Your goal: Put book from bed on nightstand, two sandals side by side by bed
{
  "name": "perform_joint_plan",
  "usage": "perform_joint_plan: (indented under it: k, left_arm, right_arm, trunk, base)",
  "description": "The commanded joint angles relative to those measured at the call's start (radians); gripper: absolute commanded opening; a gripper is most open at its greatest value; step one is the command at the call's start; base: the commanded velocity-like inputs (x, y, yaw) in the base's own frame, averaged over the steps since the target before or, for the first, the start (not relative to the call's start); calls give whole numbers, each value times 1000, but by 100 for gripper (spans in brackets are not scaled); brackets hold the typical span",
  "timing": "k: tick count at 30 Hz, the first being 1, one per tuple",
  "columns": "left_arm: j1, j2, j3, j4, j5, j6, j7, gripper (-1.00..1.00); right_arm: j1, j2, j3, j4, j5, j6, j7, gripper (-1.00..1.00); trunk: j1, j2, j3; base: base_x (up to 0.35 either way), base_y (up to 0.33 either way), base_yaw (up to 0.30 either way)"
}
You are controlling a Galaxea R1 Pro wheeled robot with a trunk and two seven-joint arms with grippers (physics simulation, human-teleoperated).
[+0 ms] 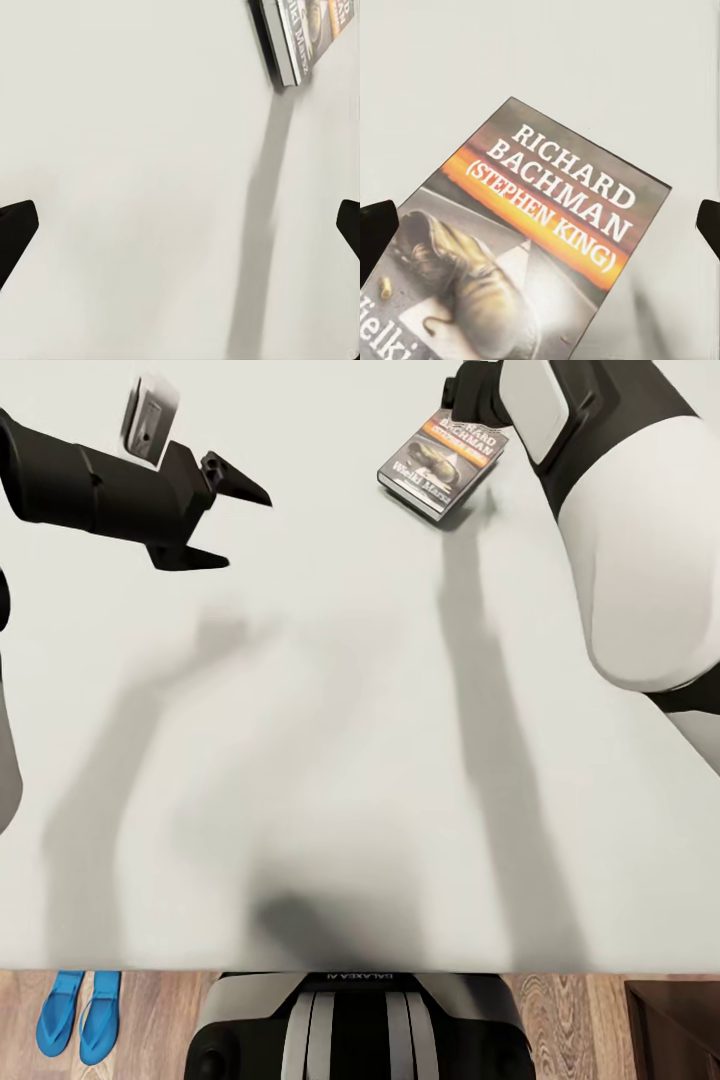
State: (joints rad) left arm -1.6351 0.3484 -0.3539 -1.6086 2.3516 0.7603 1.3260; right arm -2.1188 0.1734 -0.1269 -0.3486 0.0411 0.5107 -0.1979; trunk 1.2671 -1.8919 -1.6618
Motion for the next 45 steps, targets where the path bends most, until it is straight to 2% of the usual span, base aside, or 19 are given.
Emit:
perform_joint_plan:
  k: [1, 8, 11, 14, 21, 28, 32, 45]
  left_arm:
    - [-3, 1, 0, 0, 5, 8, 7, 100]
    - [-32, 2, 4, -1, 5, 9, 8, 100]
    - [-82, -1, 1, -1, 5, 12, 4, 100]
    - [-104, 1, -4, -1, 5, 16, 1, 100]
    - [-160, 7, -76, 1, 5, 7, -3, 100]
    - [-158, 6, -88, 1, 5, -4, -1, 100]
    - [-152, 5, -90, 1, 5, -1, -1, 100]
    - [-148, 0, -92, 0, 5, 12, -2, 100]
  right_arm:
    - [-1, 1, -7, -8, 4, 9, -1, 100]
    - [-4, 1, -8, -41, 5, 41, -4, 100]
    - [-4, 1, -9, -38, 5, 42, -4, 100]
    - [-4, 1, -9, -37, 5, 41, -3, 100]
    - [0, 1, -6, -5, 9, 21, -1, 100]
    - [-23, 1, -6, 25, 10, -48, -1, 100]
    - [-28, 1, -5, 27, 13, -57, -1, 100]
    - [-3, 1, -2, 36, 16, -124, 16, 100]
  trunk:
    - [0, 0, 0]
    - [0, 0, -6]
    - [0, 0, -11]
    - [0, 0, -15]
    - [0, 0, -26]
    - [0, 0, -37]
    - [0, 0, -43]
    - [0, 0, -54]
  base:
    - [0, 0, 0]
    - [0, 0, 0]
    - [0, 0, 0]
    - [0, 0, 0]
    - [0, 0, 0]
    - [0, 0, 0]
    - [0, 0, 0]
    - [0, 0, 0]
